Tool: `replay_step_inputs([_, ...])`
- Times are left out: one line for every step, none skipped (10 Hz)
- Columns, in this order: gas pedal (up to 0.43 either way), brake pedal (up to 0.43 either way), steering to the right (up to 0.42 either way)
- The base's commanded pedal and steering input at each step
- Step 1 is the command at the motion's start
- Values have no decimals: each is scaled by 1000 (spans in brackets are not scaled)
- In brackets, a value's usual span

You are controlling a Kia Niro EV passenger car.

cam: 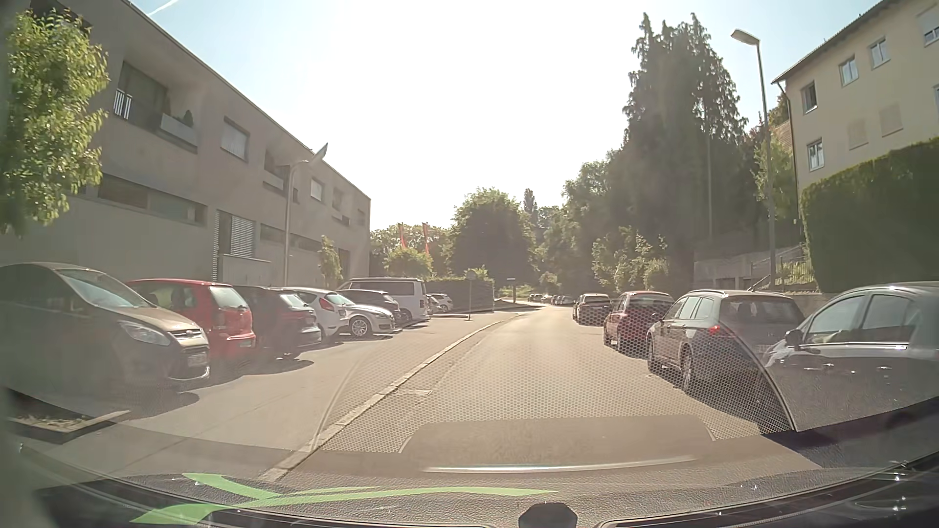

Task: Follow the waypoints while adhering to traffic rules and regulations

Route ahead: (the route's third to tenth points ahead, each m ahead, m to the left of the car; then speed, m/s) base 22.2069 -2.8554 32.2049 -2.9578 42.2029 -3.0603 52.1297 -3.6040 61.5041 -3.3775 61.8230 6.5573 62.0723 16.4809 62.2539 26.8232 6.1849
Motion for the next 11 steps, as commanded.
replay_step_inputs([39,0,23])
replay_step_inputs([39,0,23])
replay_step_inputs([39,0,21])
replay_step_inputs([39,0,21])
replay_step_inputs([39,0,20])
replay_step_inputs([39,0,21])
replay_step_inputs([39,0,21])
replay_step_inputs([39,0,21])
replay_step_inputs([39,0,20])
replay_step_inputs([39,0,21])
replay_step_inputs([39,0,21])
